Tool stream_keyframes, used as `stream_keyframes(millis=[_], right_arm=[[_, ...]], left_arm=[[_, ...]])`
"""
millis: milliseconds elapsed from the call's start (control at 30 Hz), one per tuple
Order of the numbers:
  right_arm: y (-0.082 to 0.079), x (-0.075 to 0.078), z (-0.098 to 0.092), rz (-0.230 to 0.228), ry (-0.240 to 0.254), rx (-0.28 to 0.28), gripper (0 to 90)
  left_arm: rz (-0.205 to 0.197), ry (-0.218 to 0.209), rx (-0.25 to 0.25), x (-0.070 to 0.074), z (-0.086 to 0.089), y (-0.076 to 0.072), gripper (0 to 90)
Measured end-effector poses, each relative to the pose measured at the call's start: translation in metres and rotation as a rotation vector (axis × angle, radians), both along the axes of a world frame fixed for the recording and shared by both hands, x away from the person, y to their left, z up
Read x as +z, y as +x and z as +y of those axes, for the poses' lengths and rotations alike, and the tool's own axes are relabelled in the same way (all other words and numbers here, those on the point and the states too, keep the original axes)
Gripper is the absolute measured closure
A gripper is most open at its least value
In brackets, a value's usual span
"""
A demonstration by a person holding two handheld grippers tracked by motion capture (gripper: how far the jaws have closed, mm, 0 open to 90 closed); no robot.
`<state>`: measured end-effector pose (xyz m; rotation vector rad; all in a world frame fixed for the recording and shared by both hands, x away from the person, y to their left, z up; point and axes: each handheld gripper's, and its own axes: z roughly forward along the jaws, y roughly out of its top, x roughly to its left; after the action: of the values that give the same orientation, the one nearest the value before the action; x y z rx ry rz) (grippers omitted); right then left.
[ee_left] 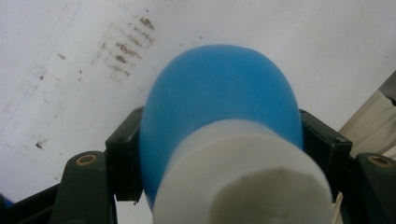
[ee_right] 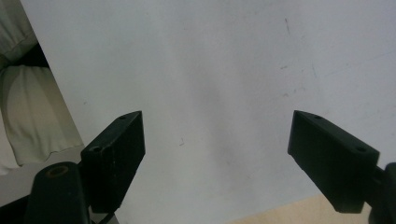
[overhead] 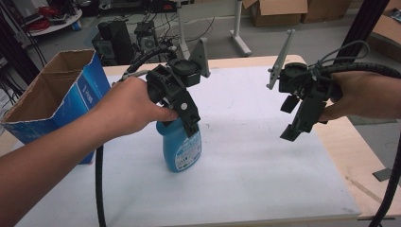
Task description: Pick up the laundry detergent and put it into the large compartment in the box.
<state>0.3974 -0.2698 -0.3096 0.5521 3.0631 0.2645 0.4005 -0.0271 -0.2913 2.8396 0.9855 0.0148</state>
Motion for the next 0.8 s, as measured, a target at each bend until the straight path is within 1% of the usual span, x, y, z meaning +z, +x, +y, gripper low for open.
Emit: stream_keyframes(millis=[100, 300, 333, 600, 800], right_arm=[[-0.0002, 0.0002, 0.0000, 0.000, 0.000, -0.001, 18.8], [0.0001, 0.0004, -0.0013, -0.002, 0.001, -0.001, 18.8], [0.0002, 0.0003, -0.0016, -0.003, 0.004, -0.004, 18.8], [0.0010, 0.0000, -0.0009, -0.003, 0.001, -0.001, 18.8], [0.0013, -0.0003, -0.0001, -0.002, 0.001, -0.001, 18.8]], left_arm=[[0.000, 0.003, 0.005, -0.0002, -0.0002, 0.0005, 31.3], [-0.005, 0.007, 0.005, -0.0002, 0.0001, 0.0006, 35.1], [-0.009, 0.011, 0.007, -0.0001, 0.0006, 0.0010, 37.0], [-0.011, 0.013, 0.008, 0.0001, 0.0003, 0.0007, 37.2], [-0.029, 0.005, 0.008, 0.0005, 0.0003, -0.0014, 37.6]])
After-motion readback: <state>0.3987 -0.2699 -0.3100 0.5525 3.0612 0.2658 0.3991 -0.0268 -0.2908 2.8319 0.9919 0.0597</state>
